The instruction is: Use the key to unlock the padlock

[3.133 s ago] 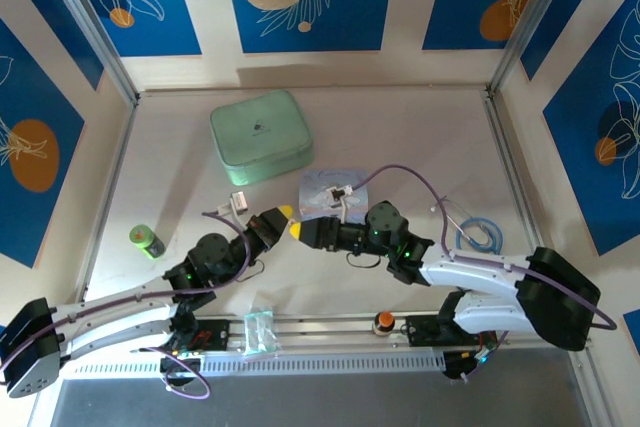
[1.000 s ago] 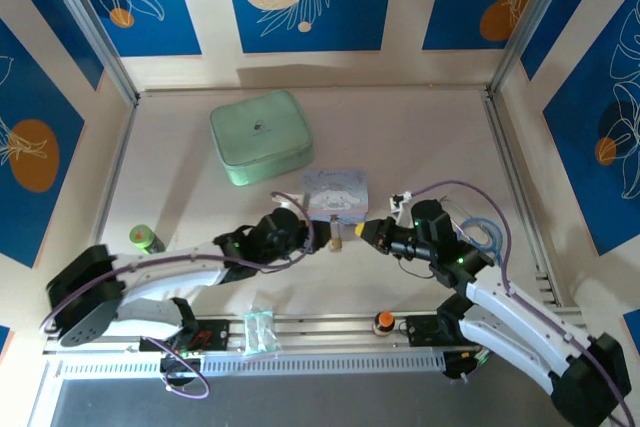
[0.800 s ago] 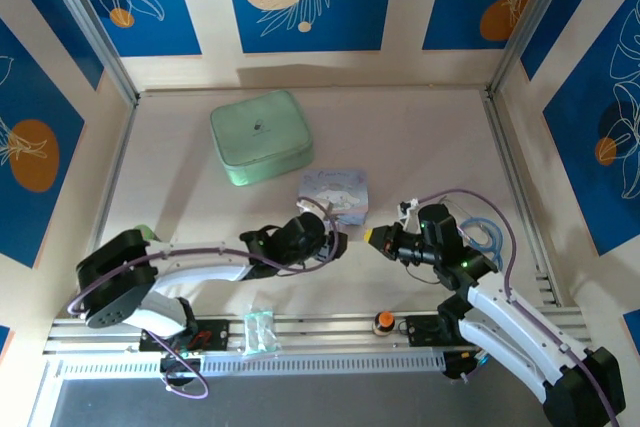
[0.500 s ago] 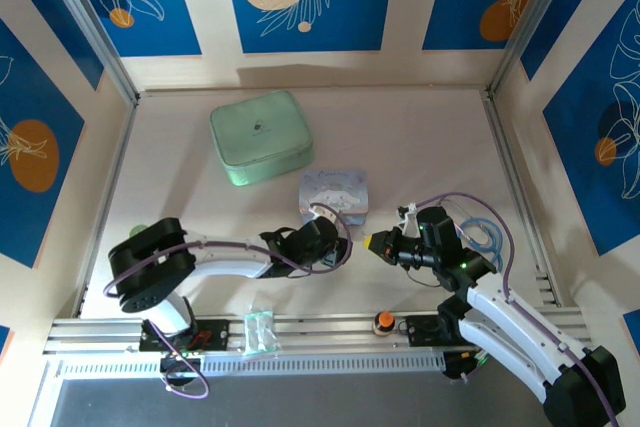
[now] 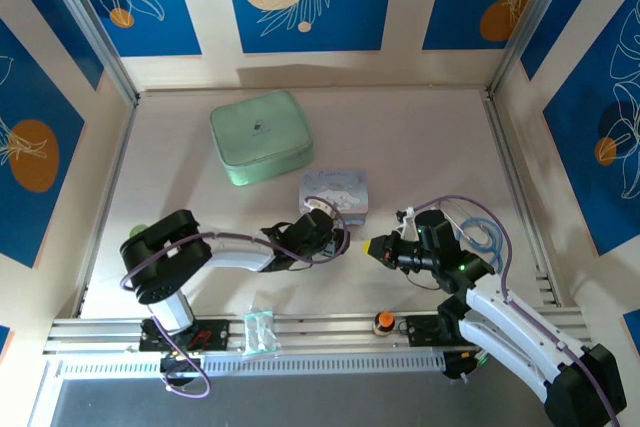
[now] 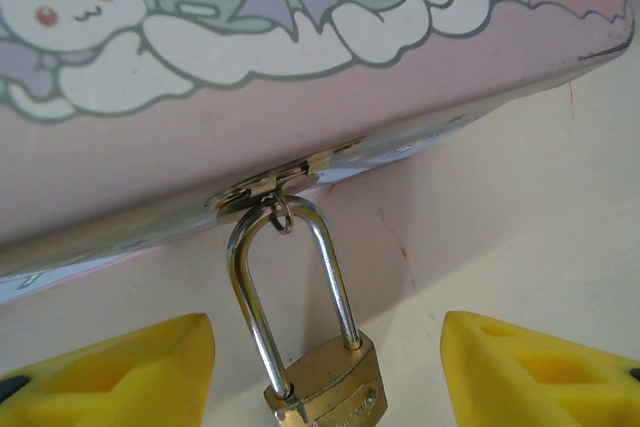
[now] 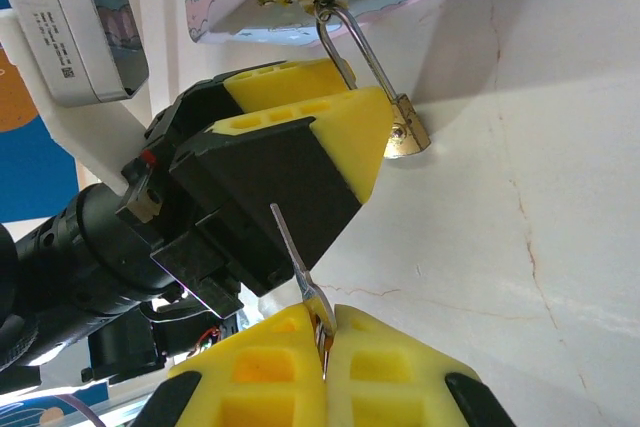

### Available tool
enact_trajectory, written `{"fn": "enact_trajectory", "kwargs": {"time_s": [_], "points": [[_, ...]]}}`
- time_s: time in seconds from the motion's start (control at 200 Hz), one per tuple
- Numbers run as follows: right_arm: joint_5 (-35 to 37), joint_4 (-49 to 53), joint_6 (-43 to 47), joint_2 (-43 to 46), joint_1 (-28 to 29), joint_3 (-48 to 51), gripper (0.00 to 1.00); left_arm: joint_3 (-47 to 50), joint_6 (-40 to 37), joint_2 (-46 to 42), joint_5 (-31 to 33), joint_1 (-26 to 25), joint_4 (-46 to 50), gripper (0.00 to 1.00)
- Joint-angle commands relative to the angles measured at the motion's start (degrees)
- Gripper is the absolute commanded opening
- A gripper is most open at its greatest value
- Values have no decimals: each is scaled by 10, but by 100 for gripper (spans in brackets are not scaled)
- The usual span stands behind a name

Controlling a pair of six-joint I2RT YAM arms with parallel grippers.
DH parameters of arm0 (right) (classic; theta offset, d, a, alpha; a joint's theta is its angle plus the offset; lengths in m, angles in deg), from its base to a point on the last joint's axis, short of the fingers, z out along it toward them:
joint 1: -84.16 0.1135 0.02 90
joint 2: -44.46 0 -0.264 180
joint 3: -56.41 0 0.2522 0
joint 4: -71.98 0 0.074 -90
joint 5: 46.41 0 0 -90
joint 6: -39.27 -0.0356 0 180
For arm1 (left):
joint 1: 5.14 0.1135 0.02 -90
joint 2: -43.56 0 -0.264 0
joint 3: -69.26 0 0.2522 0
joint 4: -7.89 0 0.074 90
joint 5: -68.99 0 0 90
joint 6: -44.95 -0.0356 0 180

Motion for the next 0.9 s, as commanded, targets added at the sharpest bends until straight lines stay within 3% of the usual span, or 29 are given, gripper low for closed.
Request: {"fn": "enact_trajectory", "kwargs": {"time_s": [0.0, 0.255, 0.61, 0.725, 0.805, 0.895], "points": [[-5, -3, 2, 3, 3, 9, 0, 4, 6, 9, 3, 2, -11, 61], [0, -5, 2, -1, 2, 14, 0, 17, 33, 49, -22, 2, -73, 50], [5, -13, -4, -8, 3, 23, 0, 24, 66, 57, -9, -6, -92, 22], [0, -25, -9, -14, 4, 27, 0, 26, 78, 51, -2, -8, -96, 19], [-17, -61, -25, -25, 3, 38, 0, 19, 90, 45, -2, -9, -83, 16], [-69, -179, -85, -56, -10, 75, 0, 19, 135, 35, 0, -9, -83, 8]]}}
